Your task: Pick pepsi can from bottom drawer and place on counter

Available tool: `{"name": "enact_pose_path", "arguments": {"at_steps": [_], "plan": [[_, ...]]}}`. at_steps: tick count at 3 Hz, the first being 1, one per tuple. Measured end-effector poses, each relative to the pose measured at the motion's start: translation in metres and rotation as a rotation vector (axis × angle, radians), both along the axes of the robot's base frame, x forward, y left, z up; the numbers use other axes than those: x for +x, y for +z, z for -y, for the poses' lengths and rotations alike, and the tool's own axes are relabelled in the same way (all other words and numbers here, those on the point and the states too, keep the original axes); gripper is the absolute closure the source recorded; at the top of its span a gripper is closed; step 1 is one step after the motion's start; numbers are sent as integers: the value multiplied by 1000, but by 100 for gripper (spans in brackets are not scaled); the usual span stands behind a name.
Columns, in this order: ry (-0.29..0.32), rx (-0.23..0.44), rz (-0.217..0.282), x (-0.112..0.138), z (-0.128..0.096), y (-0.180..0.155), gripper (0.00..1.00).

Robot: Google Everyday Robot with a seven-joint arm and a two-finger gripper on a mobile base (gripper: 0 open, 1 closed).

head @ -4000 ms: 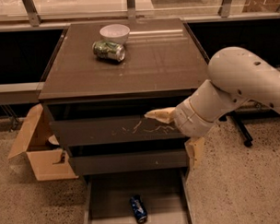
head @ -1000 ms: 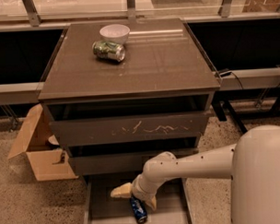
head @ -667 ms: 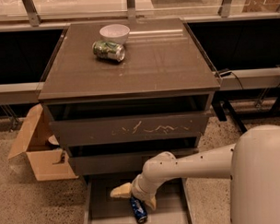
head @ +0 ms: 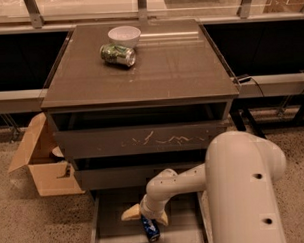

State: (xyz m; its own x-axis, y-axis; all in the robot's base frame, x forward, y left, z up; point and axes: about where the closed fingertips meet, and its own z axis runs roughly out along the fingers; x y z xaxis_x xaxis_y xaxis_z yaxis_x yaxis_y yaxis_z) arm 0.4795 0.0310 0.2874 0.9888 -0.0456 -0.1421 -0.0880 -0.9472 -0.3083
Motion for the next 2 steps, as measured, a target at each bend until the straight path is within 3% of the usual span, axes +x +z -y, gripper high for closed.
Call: {"name": "enact_pose_path", "arguments": {"at_steps": [2], "plan": [[27,-59,38,20,4,-71,0]]}}
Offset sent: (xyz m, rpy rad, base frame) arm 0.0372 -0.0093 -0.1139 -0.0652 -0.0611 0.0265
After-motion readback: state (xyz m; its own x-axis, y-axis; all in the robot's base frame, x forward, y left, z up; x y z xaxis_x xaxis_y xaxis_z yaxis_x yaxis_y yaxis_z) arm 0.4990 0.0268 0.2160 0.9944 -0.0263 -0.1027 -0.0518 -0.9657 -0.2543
